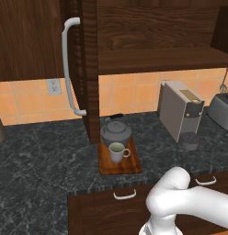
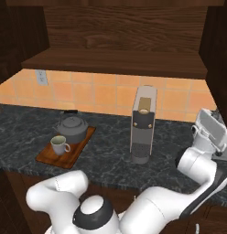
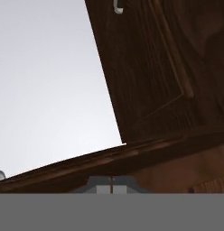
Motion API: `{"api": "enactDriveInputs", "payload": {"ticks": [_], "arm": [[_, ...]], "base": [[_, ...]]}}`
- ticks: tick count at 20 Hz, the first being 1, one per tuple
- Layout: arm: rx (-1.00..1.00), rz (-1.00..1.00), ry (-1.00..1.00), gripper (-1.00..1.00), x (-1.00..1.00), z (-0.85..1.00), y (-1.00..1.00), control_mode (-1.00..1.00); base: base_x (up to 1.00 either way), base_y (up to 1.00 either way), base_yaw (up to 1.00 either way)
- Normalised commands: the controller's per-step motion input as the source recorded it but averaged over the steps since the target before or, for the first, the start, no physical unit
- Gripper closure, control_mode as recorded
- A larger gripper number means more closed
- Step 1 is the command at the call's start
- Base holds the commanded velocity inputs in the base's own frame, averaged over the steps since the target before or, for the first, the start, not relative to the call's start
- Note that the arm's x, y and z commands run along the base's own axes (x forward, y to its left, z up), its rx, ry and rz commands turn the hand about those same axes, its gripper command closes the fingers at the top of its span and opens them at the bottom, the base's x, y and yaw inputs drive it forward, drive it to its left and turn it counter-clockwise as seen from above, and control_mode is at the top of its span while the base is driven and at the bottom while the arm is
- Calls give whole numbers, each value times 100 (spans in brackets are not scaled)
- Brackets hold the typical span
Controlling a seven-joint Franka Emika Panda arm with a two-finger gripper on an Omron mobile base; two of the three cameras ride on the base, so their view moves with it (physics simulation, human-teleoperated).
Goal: Pick the kettle from the counter and place it on the tray. Then pick the mug from the cabinet and place it on the tray. Then close the cabinet doors.
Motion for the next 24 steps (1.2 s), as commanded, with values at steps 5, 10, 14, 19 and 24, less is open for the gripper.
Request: {"api": "enactDriveInputs", "payload": {"ticks": [5, 10, 14, 19, 24], "arm": [[0, 7, -1, 100, 9, 25, -36, -100], [0, 8, -33, 100, -19, 42, -11, -100], [-10, 3, -48, 100, -74, 55, 56, -100], [-26, 0, -29, 100, -85, 53, 100, -100], [-31, -1, 16, 100, -24, 69, 95, -100]], "base": [[0, 0, 0], [0, 0, 0], [0, 0, 0], [0, 0, 0], [0, 0, 0]]}}
